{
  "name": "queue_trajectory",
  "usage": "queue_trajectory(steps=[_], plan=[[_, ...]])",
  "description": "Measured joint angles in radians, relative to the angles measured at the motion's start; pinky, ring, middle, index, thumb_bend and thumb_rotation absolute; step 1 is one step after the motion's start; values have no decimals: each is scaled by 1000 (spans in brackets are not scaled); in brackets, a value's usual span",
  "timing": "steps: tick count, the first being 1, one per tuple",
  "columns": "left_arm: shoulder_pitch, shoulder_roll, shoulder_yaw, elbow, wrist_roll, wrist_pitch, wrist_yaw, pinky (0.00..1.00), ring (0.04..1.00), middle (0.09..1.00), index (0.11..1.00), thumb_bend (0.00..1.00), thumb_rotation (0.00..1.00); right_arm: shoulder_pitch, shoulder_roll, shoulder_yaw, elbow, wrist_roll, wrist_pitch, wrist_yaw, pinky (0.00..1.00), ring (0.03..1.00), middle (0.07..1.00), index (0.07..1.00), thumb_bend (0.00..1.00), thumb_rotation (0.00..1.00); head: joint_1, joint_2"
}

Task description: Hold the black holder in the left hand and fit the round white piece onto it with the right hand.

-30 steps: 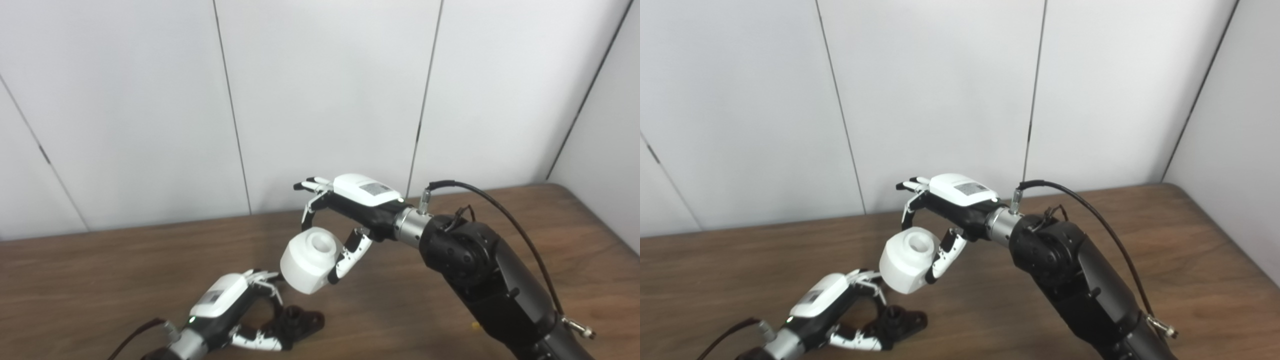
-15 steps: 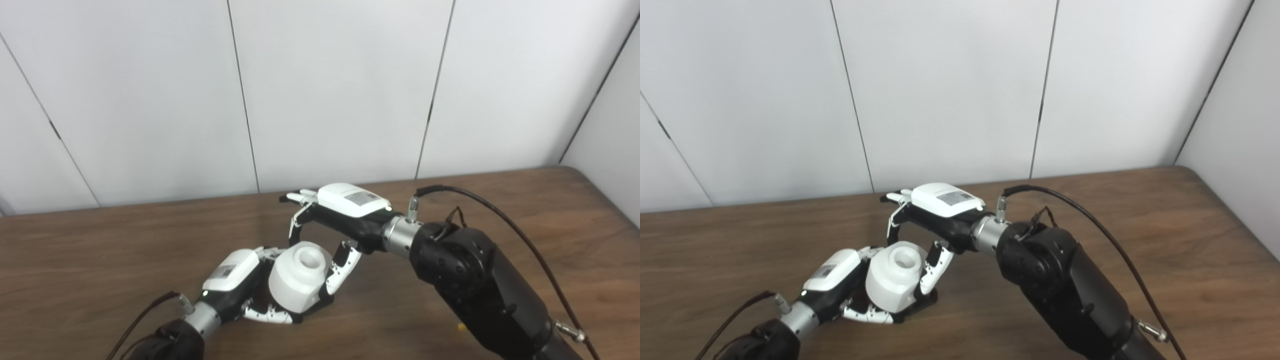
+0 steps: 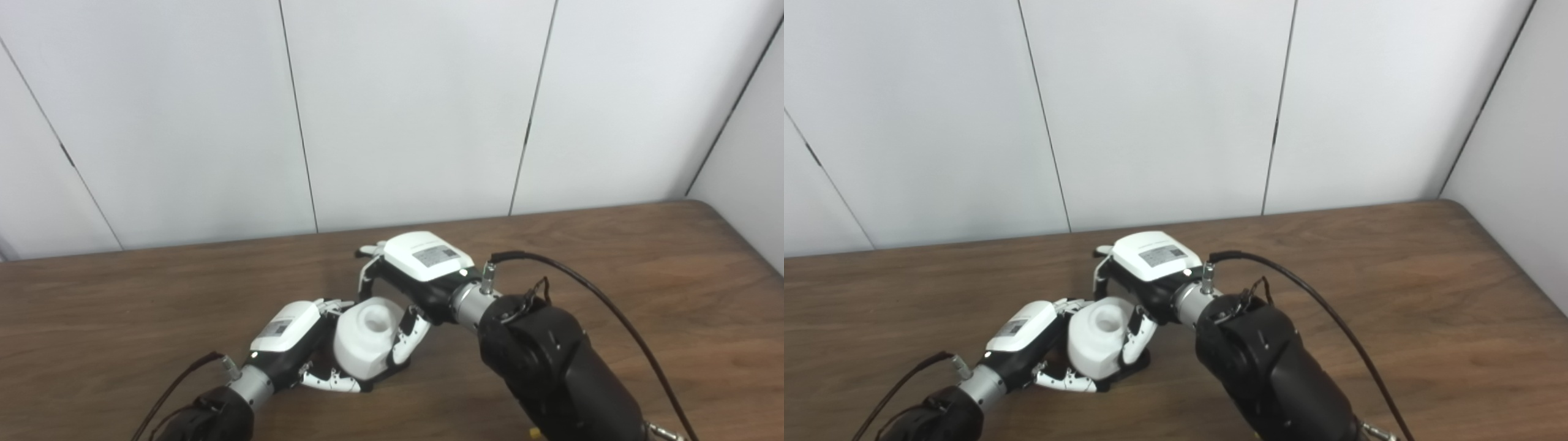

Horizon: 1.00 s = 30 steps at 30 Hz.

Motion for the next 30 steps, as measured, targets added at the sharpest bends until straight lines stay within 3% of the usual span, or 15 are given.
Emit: queue_trajectory(steps=[11,16,20,23,30], plan=[[4,-3,3,-2,-2,-1,1,956,906,882,481,515,46,87,128,-96,-10,-232,-9,10,646,970,924,484,518,126,-11,-6],[5,-2,4,-2,-2,-3,1,961,907,883,481,515,46,99,160,-173,-24,-323,-21,46,672,992,944,487,517,126,-6,-5],[6,-2,4,-2,-2,-5,1,953,905,886,481,515,46,120,197,-219,-47,-365,-31,69,686,992,942,489,516,126,-3,-8],[6,-3,4,-2,-2,-5,1,950,906,887,481,515,46,133,224,-236,-55,-389,-49,76,624,963,918,489,515,127,-2,-8],[6,-4,5,-2,-4,0,-1,977,911,885,481,515,46,159,239,-269,-81,-398,-106,88,586,936,901,490,512,127,14,3]])
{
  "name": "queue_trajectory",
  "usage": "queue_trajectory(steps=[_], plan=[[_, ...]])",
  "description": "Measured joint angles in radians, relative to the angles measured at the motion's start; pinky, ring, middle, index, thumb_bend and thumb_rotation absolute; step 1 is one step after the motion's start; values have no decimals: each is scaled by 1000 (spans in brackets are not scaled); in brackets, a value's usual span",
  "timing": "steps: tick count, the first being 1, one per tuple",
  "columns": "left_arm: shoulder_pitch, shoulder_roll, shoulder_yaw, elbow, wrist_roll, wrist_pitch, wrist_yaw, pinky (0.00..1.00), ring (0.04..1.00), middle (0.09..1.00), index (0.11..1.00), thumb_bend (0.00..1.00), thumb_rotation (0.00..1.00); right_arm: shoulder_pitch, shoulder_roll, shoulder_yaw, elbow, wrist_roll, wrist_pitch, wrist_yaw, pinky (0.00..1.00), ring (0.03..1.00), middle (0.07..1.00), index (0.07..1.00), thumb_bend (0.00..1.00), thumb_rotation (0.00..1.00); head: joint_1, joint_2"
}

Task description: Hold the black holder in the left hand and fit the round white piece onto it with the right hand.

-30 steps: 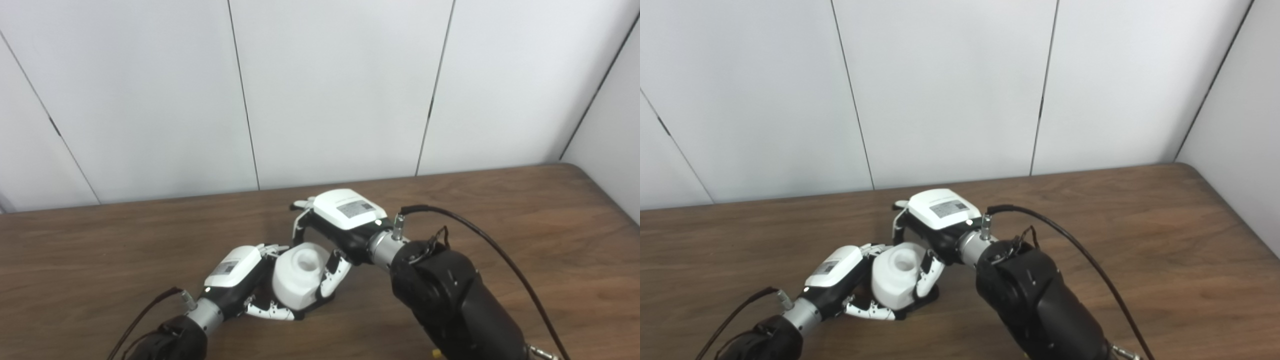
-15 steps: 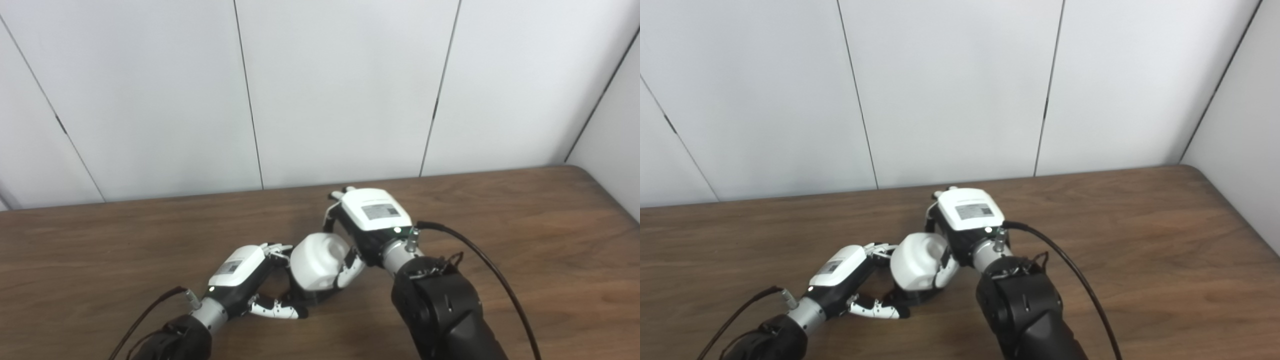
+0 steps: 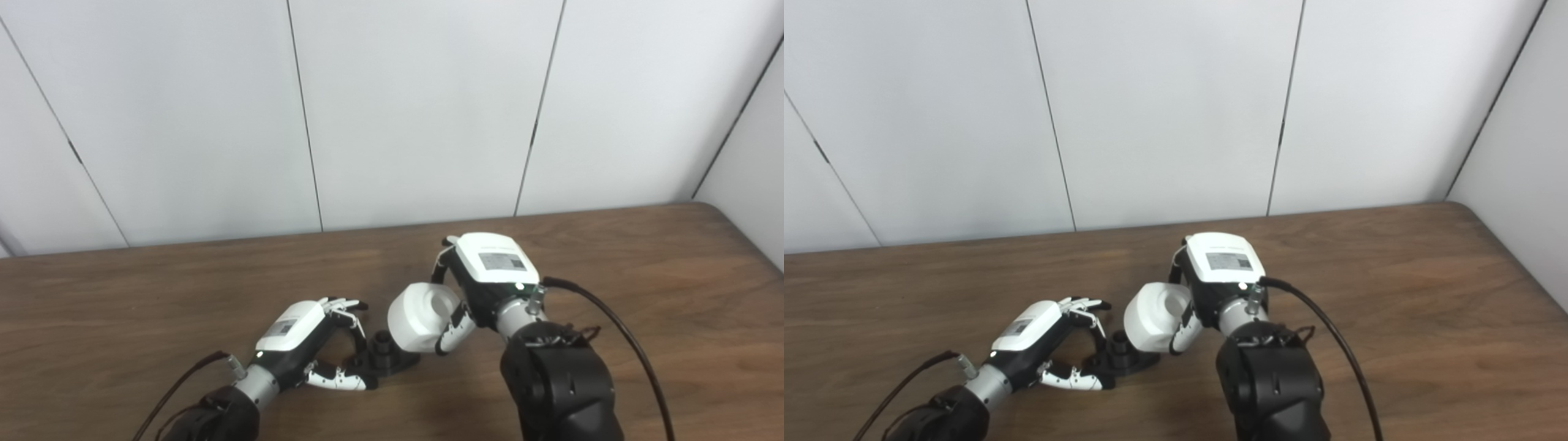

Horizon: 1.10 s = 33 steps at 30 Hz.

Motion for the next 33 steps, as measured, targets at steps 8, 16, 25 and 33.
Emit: queue_trajectory(steps=[8,16,25,33], plan=[[0,-1,-2,-6,3,7,-7,981,910,888,481,515,46,0,45,-18,-13,-13,-41,8,605,953,911,490,515,127,17,-2],[0,-4,-3,-10,6,16,-7,983,912,887,481,515,46,-1,68,-27,-13,-36,-62,14,629,970,916,488,517,128,34,-2],[0,-13,-8,-19,8,44,-9,996,920,890,481,514,45,-4,101,-24,-10,-46,-91,17,617,968,917,486,518,128,48,8],[0,-18,-11,-20,10,49,-9,986,919,891,481,514,47,-4,115,-9,4,-51,-101,16,608,964,921,490,519,130,63,12]])
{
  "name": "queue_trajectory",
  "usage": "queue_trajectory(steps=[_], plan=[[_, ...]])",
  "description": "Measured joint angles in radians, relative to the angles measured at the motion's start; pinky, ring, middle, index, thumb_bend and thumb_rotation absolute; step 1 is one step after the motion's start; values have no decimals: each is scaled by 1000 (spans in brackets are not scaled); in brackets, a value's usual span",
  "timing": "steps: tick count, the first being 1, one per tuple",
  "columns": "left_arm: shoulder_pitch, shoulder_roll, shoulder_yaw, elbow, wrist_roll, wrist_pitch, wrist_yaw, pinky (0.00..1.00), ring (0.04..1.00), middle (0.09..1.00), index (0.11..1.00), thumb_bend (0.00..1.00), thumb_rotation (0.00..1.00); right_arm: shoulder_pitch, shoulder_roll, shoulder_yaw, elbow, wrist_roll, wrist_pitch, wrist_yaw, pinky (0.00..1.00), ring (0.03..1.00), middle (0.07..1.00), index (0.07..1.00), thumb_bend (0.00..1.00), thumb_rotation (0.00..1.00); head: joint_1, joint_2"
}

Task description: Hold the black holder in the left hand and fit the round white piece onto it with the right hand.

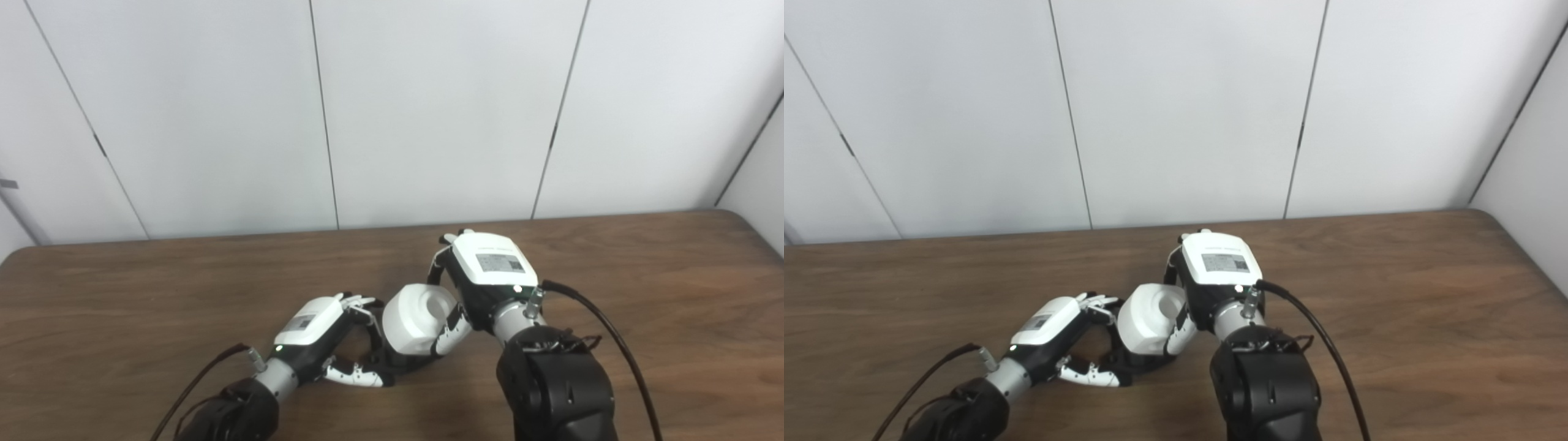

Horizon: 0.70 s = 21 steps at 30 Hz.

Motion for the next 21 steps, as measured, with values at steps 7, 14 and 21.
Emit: queue_trajectory(steps=[7,14,21], plan=[[-1,-2,-2,0,8,2,1,985,918,889,482,515,47,0,2,22,26,1,-21,-19,597,949,916,493,517,130,5,3],[0,-5,-4,-7,12,11,1,974,912,890,482,515,47,1,1,38,33,0,-29,-33,599,940,913,493,519,133,17,5],[0,-8,-5,-8,22,14,2,973,918,894,482,514,47,3,0,67,42,-3,-32,-59,605,937,915,491,519,136,18,3]])
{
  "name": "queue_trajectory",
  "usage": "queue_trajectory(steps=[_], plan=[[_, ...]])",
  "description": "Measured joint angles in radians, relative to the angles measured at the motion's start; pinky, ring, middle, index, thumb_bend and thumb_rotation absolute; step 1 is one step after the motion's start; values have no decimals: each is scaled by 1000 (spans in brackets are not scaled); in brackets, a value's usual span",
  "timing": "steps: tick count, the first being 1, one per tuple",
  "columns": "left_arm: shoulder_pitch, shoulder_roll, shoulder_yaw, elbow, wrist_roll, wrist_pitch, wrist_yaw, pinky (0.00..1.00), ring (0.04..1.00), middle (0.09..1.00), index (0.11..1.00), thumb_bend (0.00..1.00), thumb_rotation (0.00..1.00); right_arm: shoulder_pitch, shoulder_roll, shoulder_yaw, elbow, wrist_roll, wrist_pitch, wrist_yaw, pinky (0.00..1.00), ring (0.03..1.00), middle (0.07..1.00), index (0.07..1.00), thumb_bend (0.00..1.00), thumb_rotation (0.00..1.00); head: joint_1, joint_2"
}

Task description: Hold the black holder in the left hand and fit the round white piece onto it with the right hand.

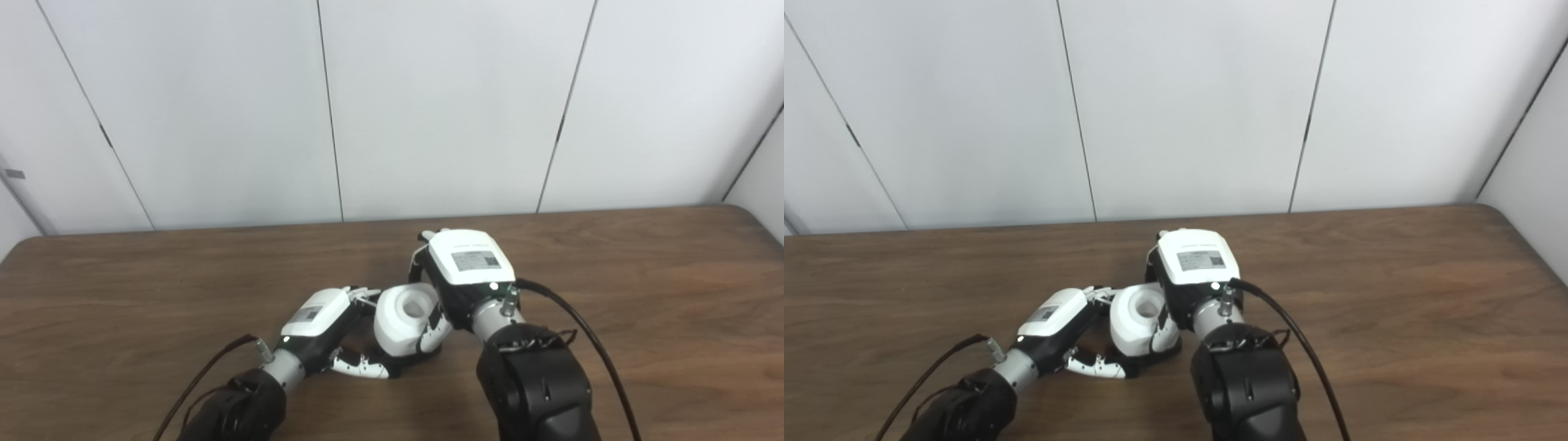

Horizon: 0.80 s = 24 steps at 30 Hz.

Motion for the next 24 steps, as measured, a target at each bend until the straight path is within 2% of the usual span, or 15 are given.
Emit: queue_trajectory(steps=[19,24], plan=[[1,-3,0,-3,0,15,0,991,925,896,481,514,47,27,1,15,11,1,2,-39,617,945,910,487,518,135,-5,0],[1,-3,0,-4,0,17,-1,981,919,893,481,514,46,27,0,14,12,1,2,-39,592,936,906,488,517,134,-6,-2]])
